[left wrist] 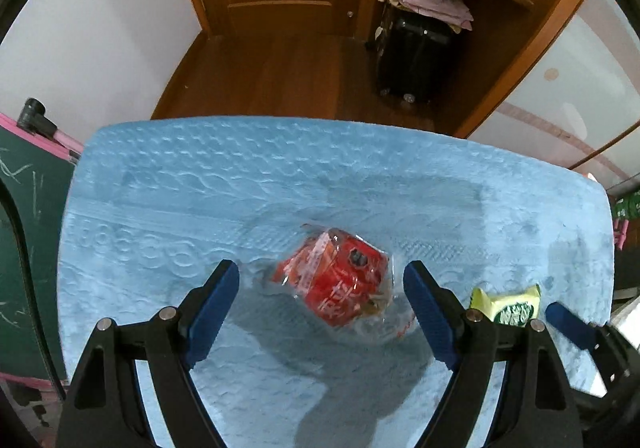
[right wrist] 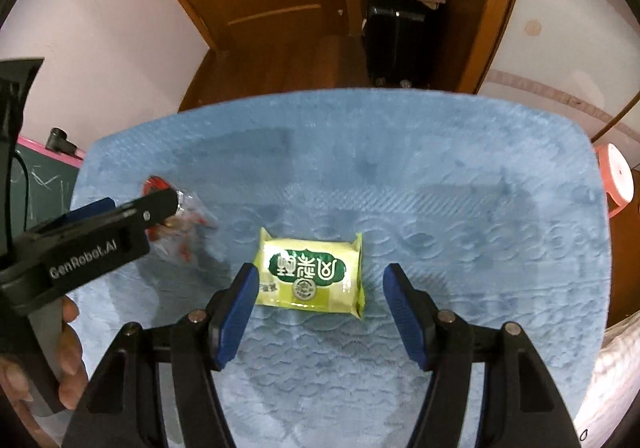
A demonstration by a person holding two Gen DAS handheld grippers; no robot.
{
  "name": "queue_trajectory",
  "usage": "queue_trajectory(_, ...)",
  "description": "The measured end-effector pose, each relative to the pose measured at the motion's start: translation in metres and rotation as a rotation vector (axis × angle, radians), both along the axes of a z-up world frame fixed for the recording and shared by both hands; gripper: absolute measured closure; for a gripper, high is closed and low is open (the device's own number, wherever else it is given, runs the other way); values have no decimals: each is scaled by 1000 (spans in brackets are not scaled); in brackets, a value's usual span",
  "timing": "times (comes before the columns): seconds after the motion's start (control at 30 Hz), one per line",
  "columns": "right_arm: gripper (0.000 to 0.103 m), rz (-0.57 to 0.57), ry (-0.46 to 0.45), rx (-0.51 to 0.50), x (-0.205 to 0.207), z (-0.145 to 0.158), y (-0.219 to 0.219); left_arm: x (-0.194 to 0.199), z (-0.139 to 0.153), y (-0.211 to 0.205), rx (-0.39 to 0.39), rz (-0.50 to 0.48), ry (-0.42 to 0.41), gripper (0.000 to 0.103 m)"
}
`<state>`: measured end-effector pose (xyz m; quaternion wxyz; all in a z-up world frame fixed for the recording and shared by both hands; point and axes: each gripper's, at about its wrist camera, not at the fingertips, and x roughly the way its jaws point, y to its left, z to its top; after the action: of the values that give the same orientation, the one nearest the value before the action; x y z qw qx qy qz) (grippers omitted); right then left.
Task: Organize snacks
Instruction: 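Grasp the red candy bag with the left tool while the right tool grasps the yellow-green pack, then carry both packs over the white tray and open both tools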
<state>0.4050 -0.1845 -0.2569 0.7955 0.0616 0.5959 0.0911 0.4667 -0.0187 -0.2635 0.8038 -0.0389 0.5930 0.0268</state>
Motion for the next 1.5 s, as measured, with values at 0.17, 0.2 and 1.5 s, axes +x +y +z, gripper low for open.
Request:
queue_trajectory(0.17,35,-5,12,5,4,-16,10,9,-20,0,-46,41,11,20)
queue_trajectory(0.2,32,-2,7,-2,6,-17,12,10,-25,1,-61,54,13,20)
queue_trajectory(1.5,49,82,-321,-136,-195,190,20,-234,206,-3,33,-152,-245,40)
